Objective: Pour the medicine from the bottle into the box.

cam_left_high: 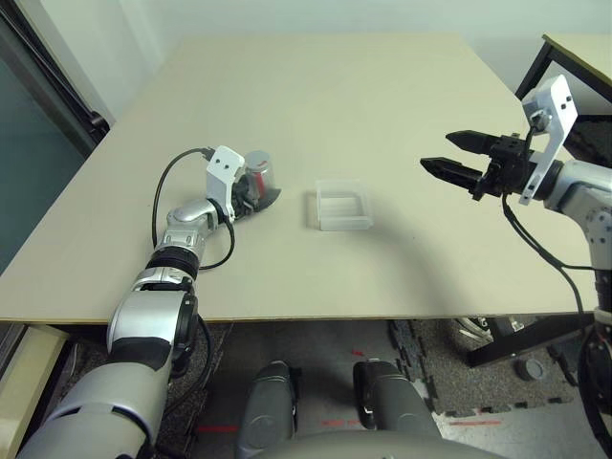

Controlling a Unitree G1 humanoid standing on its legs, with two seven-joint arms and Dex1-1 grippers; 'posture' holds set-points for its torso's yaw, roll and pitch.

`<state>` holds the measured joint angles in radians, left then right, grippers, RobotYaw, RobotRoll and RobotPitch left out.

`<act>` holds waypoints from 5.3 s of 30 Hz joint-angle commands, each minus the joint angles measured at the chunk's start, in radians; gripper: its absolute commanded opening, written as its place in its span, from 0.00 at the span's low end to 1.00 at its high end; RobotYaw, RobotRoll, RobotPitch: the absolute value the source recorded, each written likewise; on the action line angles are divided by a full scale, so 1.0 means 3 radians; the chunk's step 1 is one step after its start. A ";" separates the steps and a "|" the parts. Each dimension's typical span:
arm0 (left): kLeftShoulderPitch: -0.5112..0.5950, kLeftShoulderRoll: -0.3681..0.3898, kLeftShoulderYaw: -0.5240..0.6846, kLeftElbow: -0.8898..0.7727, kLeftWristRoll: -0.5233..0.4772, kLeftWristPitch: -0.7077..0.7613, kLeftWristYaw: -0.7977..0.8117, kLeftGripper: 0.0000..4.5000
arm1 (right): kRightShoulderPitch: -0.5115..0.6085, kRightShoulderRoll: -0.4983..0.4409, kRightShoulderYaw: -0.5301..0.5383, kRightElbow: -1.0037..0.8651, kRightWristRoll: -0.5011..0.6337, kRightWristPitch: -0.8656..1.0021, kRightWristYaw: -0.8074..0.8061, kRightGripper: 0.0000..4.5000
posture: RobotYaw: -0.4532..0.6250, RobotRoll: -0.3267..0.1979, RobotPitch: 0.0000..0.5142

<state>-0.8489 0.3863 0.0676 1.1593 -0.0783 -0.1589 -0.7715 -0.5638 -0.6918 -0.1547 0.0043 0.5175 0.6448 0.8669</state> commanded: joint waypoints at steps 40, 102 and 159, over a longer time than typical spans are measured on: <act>-0.0242 -0.0046 -0.0538 -0.1882 -0.0430 0.1168 -0.1859 0.62 | -0.1051 0.0476 0.0767 0.0541 -0.0231 -0.0173 0.0895 1.00 | 0.39 0.62 0.13; -0.0248 -0.0194 -0.0808 -0.1979 -0.0421 0.1215 -0.2100 0.62 | -0.1362 0.0978 0.1017 0.0726 -0.0276 -0.0244 0.1346 0.58 | 0.40 0.62 0.16; -0.0124 -0.0189 -0.0771 -0.2279 -0.0521 0.1355 -0.1970 0.62 | -0.1316 0.0701 0.0769 0.1016 -0.0439 -0.0567 0.1573 1.00 | 0.39 0.62 0.16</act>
<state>-0.8881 0.3299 -0.1683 0.4824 -0.2175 0.2435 -1.3637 -0.9655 -0.4768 0.0849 0.3238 0.3803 0.4691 1.3518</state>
